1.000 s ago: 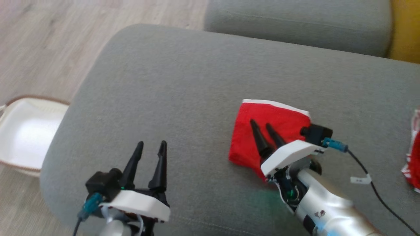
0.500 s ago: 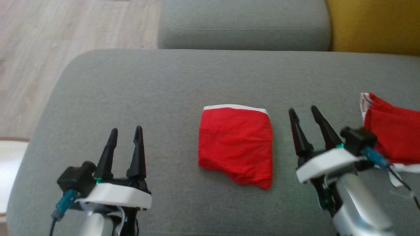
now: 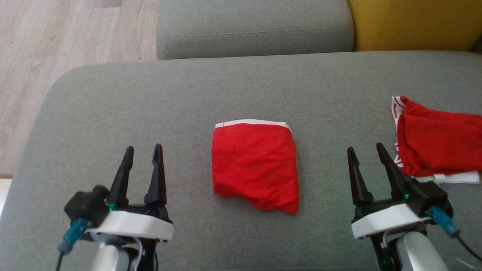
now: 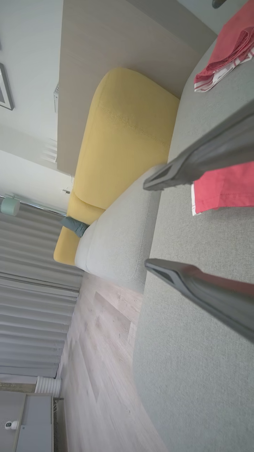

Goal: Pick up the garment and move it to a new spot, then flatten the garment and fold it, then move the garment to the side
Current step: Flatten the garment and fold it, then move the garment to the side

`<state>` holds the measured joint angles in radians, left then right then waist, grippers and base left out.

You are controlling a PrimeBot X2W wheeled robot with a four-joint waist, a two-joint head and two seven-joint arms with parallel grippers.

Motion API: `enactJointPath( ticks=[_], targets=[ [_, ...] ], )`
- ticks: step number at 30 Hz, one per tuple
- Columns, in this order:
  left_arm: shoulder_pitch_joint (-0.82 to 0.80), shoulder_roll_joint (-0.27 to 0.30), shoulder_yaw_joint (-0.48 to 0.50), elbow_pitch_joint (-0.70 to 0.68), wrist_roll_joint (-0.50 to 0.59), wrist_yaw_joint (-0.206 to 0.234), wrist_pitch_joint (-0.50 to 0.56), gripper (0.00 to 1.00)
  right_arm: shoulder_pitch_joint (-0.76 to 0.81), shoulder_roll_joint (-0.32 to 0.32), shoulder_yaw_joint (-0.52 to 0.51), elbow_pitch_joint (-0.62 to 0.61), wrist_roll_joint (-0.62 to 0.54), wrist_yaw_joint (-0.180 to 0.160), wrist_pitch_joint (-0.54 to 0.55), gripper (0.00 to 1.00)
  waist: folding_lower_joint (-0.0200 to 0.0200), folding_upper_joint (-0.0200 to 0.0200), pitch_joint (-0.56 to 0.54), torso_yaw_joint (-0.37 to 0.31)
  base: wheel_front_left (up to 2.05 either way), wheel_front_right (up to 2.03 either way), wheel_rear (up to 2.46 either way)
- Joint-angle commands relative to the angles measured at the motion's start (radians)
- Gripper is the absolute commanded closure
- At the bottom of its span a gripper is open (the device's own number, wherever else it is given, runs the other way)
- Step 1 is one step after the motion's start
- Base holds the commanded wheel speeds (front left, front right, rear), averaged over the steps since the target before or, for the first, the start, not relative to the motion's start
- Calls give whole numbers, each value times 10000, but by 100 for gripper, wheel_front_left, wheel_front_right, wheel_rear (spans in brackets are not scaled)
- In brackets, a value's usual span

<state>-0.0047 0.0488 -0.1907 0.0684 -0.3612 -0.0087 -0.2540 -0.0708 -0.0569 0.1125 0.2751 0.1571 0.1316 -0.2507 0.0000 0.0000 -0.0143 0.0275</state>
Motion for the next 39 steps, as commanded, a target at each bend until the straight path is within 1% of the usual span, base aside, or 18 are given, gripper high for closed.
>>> enactJointPath(
  ticks=[1,6,15,23,25,28,33,35,36,39],
  targets=[
    [-338,14,208,-284,127,-20,-78,0,-193,61,183,-387,-10,-9,-110,0,0,0,4,-7,0,0,0],
    [-227,14,148,-222,334,-21,-78,0,-22,64,55,-552,65,-9,-110,0,0,0,9,-80,0,0,0],
    [-217,14,105,-273,348,4,-78,0,25,65,-48,-686,77,-9,-110,0,0,0,41,-103,0,0,0],
    [-194,14,-25,-173,323,6,-78,0,6,65,103,-467,252,-9,-110,0,0,0,78,40,0,0,0],
    [-224,14,-96,-149,321,-12,-78,0,-72,66,320,-264,362,-9,-110,0,0,0,146,125,0,0,0],
    [-317,14,-225,-124,297,-34,-78,0,-294,66,696,273,1027,-9,-30,0,0,0,387,323,0,0,0],
    [-568,14,-416,-20,297,-76,-78,0,-1064,66,1426,1228,1824,-9,280,0,0,0,911,715,0,0,0],
    [-678,14,-478,41,326,-118,-78,0,-1420,66,1799,1650,1988,-9,395,0,0,0,1111,896,0,0,0],
    [-678,14,-478,41,326,-118,-78,0,-1420,66,1799,1650,1988,-9,395,0,0,0,1111,896,0,0,0],
    [-828,14,-544,85,325,-154,-78,0,-1915,66,2033,2454,2308,-9,540,0,0,0,1353,1178,0,0,0]
  ],
)
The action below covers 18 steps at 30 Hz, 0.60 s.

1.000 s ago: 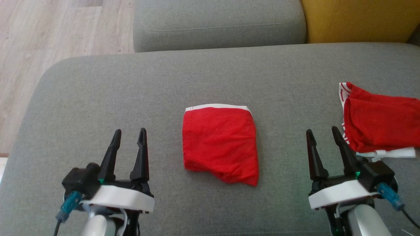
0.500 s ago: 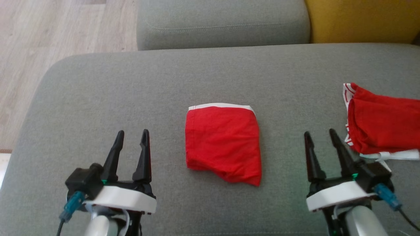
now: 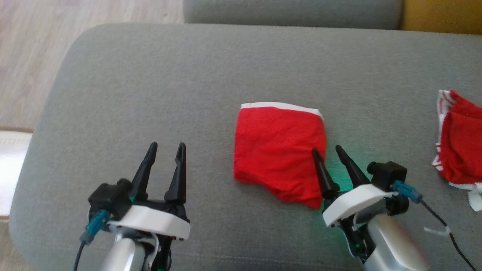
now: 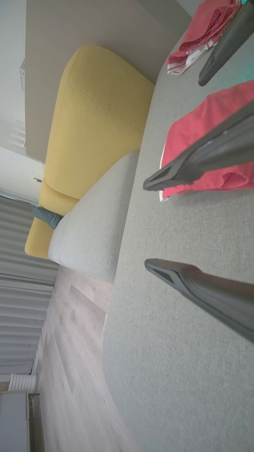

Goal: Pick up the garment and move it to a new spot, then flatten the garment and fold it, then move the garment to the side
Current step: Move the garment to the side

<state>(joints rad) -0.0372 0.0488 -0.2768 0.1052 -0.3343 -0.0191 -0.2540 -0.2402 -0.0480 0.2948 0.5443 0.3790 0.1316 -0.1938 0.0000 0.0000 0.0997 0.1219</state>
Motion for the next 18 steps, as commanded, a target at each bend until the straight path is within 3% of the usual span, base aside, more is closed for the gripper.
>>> enactJointPath(
  ticks=[1,7,15,16,17,18],
  targets=[
    [-545,14,281,-277,48,-60,-78,0,-369,-22,203,34,332,-9,11,0,0,0,284,338,0,0,0],
    [-700,14,168,-259,-5,-56,-78,0,-1285,-22,95,1689,1148,-9,-21,0,0,0,597,803,0,0,0],
    [-790,14,139,-250,-35,-16,-78,0,-2172,-22,1035,3070,1786,-9,107,0,0,0,786,896,0,0,0],
    [-791,14,146,-244,-29,-15,-78,0,-2265,-22,1186,3185,1725,-9,90,43,0,0,790,847,0,0,0],
    [-795,14,154,-235,-15,-18,-78,0,-2360,-22,1315,3284,1617,-9,37,100,0,0,789,789,0,0,0],
    [-799,14,164,-226,-2,-22,-78,0,-2462,-22,1427,3383,1466,-9,-38,100,0,0,782,724,0,0,0]
  ],
)
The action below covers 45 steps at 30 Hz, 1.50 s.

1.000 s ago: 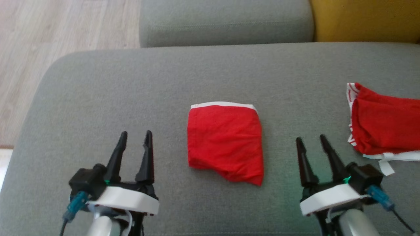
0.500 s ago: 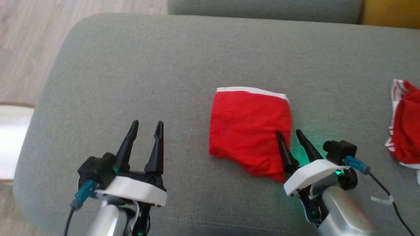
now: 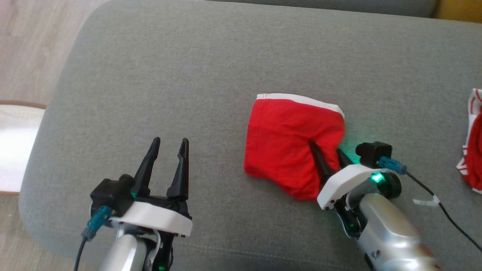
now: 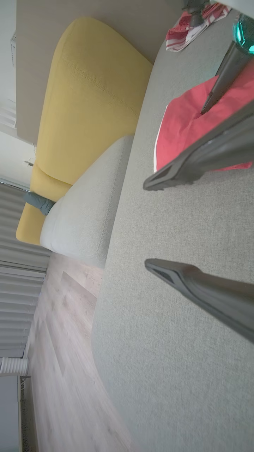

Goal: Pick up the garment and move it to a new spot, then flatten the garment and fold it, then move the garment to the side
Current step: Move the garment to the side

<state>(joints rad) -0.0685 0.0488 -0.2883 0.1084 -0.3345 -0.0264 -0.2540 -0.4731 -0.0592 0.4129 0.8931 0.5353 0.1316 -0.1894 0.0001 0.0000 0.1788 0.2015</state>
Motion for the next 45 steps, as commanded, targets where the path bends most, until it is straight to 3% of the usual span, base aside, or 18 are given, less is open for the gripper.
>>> enactJointPath(
  ticks=[1,9,14,18,22,23,24,26,30,33,37,45],
  targets=[
    [-497,14,285,-252,15,47,-78,0,-240,89,329,-14,-271,-9,-170,100,-1,0,-20,-148,0,0,0],
    [-538,14,353,-381,116,-11,-78,0,-1062,24,-199,131,-2859,-9,-691,100,-1,0,-213,-1108,0,0,0],
    [-624,14,264,-503,161,-51,-78,0,-1140,-585,-17,-760,-4159,-9,-715,100,-1,0,-249,-1896,0,0,0],
    [-676,14,232,-534,168,-51,-78,0,-1244,-1685,727,-1593,-4248,-9,-352,100,-1,0,-180,-2501,0,0,0],
    [-743,14,272,-540,215,-81,-78,0,-1458,-3311,1487,-2681,-3640,-9,343,100,-1,0,4,-3042,0,0,0],
    [-743,14,272,-540,215,-81,-78,0,-1458,-3311,1487,-2681,-3640,-9,343,100,-1,0,4,-3042,0,0,0],
    [-808,14,299,-533,249,-118,-78,0,-1590,-4228,1789,-3173,-3183,-9,749,100,-1,0,138,-3249,0,0,0],
    [-905,14,321,-531,288,-172,-78,0,-1764,-5191,2151,-3534,-2855,-9,1173,100,-1,0,318,-3402,0,0,0],
    [-1118,14,337,-513,378,-277,-78,0,-2095,-6845,2945,-3885,-2373,-9,1897,100,-1,0,652,-3552,0,0,0],
    [-1284,14,375,-498,432,-355,-78,0,-2323,-7717,3401,-3954,-2075,-9,2387,100,-1,0,902,-3566,0,0,0],
    [-1368,14,479,-437,458,-443,-78,0,-2650,-8283,3468,-3906,-1945,-9,2802,100,-1,0,1139,-3560,0,0,0],
    [-1524,14,596,-354,507,-582,-78,0,-3009,-8347,3208,-3618,-2589,-9,3127,100,-1,0,1460,-3391,0,0,0]
  ],
)
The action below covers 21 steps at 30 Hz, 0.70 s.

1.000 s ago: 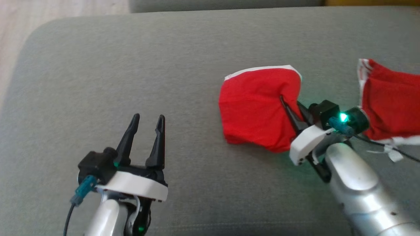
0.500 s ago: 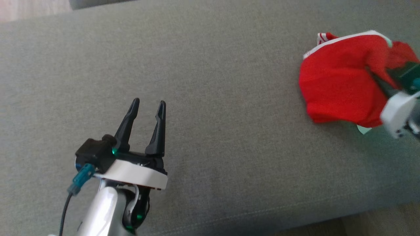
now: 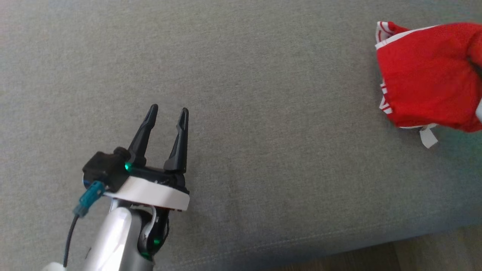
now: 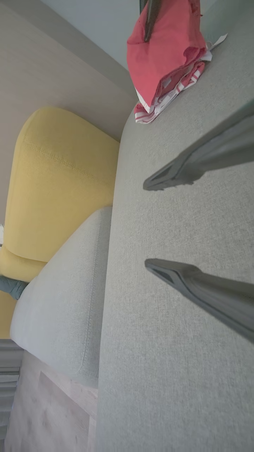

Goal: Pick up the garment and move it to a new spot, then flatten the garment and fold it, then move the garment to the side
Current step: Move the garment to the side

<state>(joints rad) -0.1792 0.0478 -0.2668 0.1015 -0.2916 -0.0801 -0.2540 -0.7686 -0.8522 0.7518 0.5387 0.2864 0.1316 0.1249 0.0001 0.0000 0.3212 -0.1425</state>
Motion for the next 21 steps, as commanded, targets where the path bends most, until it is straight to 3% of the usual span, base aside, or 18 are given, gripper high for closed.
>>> enactJointPath(
  ticks=[1,9,10,12,21],
  targets=[
    [-433,24,386,-278,71,-54,-78,0,-64,-377,-271,-37,-176,-9,-39,100,-1,0,44,77,0,0,0],
    [-356,24,450,-242,-18,-22,-78,0,171,-122,-850,171,-759,-9,-247,100,-1,0,-49,173,0,0,0],
    [-325,24,454,-234,-19,-18,-78,0,233,-56,-959,179,-724,-9,-235,82,-1,0,-82,161,0,0,0],
    [-270,24,459,-215,-17,-15,-78,0,346,54,-1180,183,-686,-9,-265,0,-1,0,-143,140,0,0,0],
    [-210,24,525,-145,-59,21,-78,0,423,609,-2057,-98,-845,-9,-155,0,-1,0,-445,45,0,0,0]
  ],
)
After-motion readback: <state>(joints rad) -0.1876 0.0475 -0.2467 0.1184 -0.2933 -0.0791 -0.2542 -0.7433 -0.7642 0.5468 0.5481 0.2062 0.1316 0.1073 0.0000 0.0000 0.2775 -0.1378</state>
